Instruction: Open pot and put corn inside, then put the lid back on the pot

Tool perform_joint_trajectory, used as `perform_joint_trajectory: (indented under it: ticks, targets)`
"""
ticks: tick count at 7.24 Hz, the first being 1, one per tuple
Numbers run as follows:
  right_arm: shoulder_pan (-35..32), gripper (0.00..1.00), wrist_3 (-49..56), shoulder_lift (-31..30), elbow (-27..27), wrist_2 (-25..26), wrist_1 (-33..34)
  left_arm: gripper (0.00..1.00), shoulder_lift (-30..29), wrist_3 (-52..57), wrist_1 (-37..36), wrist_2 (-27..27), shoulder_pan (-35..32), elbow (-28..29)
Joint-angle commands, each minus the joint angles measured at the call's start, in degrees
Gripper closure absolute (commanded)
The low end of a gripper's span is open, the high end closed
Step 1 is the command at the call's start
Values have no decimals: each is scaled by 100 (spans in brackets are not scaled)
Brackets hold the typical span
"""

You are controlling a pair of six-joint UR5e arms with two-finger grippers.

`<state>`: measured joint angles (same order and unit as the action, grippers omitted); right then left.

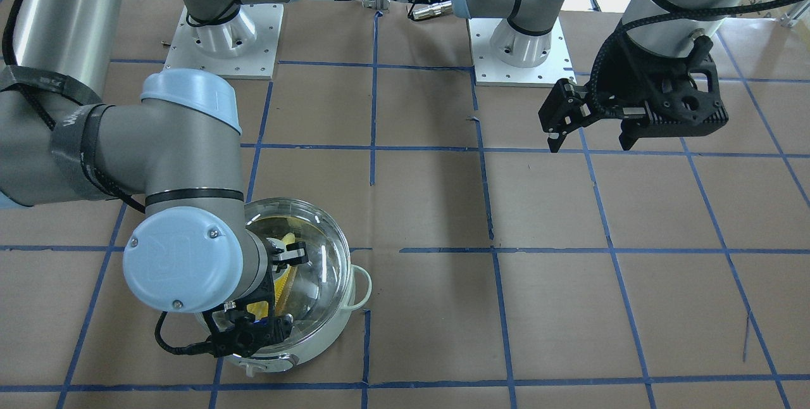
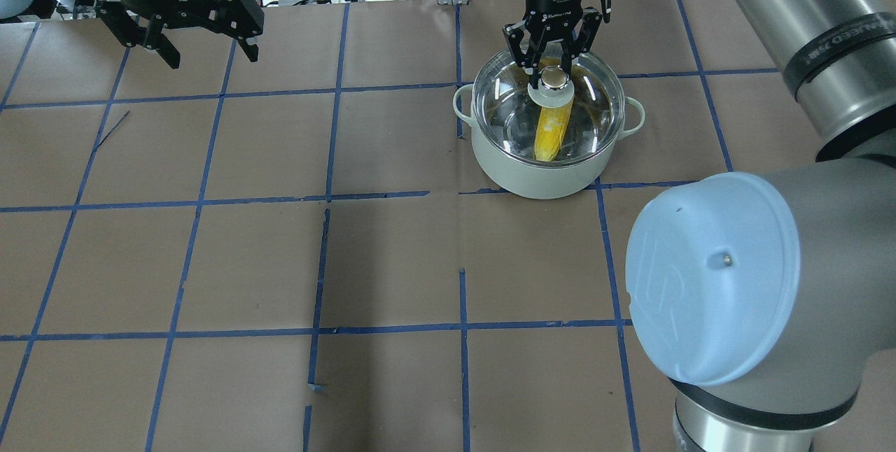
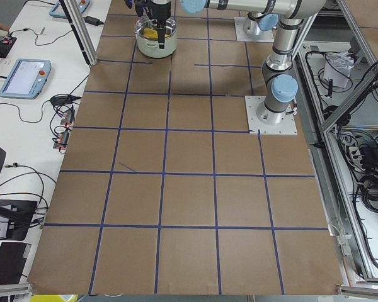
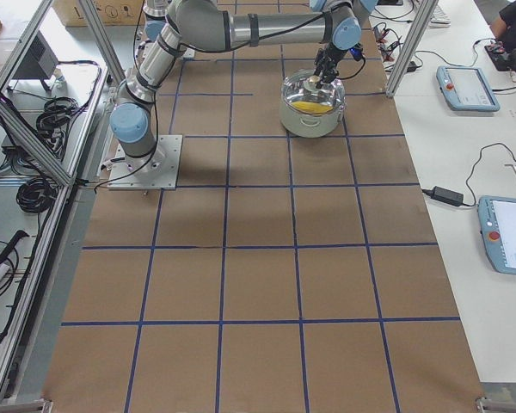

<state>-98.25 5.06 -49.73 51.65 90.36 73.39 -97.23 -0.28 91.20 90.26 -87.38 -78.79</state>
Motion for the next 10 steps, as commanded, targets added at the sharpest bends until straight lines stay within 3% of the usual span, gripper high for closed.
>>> perform_joint_trajectory:
  ticks: [1,8,10]
  targets:
    - [34,67,12,16,3,-1,0,0,46,2,-58,-18,10,-285]
    - [43,64,-5,34,11,-10,53,0,292,2,3,-9,-42,-470]
    - [43,0,3,16,20,52,71,0,319,-7,3,35,-42,-392]
